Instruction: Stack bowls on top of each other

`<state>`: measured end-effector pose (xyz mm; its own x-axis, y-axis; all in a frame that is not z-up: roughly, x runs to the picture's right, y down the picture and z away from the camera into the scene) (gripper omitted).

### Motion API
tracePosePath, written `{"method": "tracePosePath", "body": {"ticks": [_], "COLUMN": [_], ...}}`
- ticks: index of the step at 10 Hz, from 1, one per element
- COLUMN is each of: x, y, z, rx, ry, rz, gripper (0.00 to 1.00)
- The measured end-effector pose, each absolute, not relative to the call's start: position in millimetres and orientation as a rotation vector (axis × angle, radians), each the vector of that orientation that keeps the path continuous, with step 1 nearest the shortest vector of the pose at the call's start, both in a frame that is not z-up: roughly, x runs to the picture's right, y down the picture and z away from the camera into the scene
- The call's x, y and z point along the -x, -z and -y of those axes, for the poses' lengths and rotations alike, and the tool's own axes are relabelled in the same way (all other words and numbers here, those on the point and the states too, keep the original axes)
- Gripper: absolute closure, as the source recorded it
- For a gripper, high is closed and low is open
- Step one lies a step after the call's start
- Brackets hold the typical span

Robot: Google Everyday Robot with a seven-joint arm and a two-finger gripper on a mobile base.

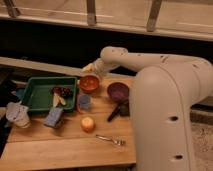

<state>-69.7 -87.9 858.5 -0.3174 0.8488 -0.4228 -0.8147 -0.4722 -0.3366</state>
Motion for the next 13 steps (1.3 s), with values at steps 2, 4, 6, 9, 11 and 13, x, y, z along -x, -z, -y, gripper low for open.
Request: {"method": "tracePosePath", "body": {"ticks": [2, 4, 6, 9, 11, 13], "x": [69, 72, 70, 94, 91, 89], "y": [-861, -860, -859, -870, -886, -899], "z": [89, 88, 89, 92, 80, 71], "rx": [0.676, 0.68, 0.668, 0.676, 0.685, 0.681], "ry": [-1.953, -1.948, -1.932, -1.897, -1.903, -1.922], "rz": [0.074, 0.073, 0.067, 0.057, 0.035, 0.005], "gripper": [0.22, 0.22, 0.22, 0.22, 0.22, 0.22]}}
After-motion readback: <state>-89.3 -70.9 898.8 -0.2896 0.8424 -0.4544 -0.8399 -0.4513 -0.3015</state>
